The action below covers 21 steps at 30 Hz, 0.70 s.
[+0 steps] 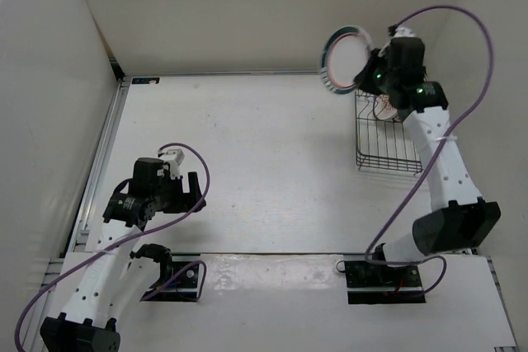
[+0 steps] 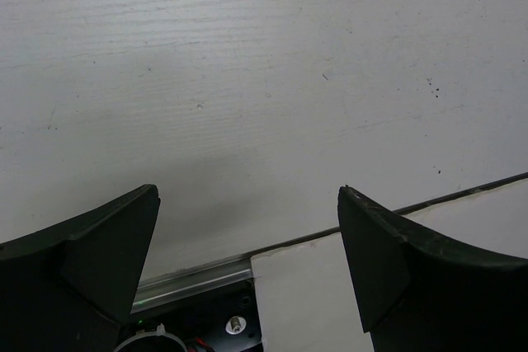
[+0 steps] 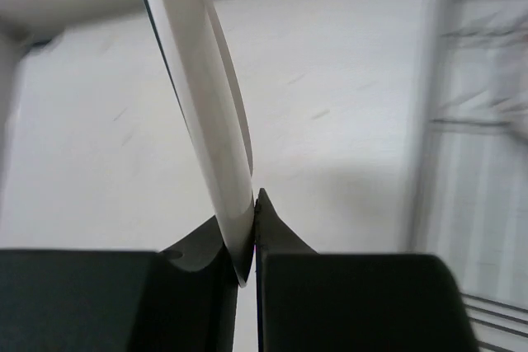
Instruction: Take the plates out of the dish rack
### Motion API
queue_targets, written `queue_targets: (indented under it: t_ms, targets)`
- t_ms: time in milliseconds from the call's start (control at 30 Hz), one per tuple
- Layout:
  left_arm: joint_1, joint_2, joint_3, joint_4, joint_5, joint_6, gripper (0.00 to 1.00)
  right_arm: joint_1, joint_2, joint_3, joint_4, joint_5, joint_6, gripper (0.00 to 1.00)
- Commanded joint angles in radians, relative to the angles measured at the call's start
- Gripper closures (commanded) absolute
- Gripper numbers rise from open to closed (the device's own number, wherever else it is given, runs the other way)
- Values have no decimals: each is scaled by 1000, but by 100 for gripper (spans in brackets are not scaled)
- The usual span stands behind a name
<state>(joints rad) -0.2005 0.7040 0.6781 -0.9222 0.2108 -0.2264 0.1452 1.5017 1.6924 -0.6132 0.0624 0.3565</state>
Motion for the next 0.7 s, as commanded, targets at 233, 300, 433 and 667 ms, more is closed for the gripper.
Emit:
queue_targets:
  t_ms: [233, 300, 433, 667]
  targets:
    - [-2, 14, 0, 16, 12, 2, 0, 345, 3, -530, 314, -472, 146, 100]
    - [-1, 21, 3, 17, 12, 2, 0, 393, 28, -589, 381, -480, 163, 100]
    - [-2, 37, 3, 13, 9, 2, 0, 444, 72, -689, 501, -518, 243, 100]
    - [0, 40, 3, 13, 7, 4, 0, 488, 193, -740, 540, -547, 294, 100]
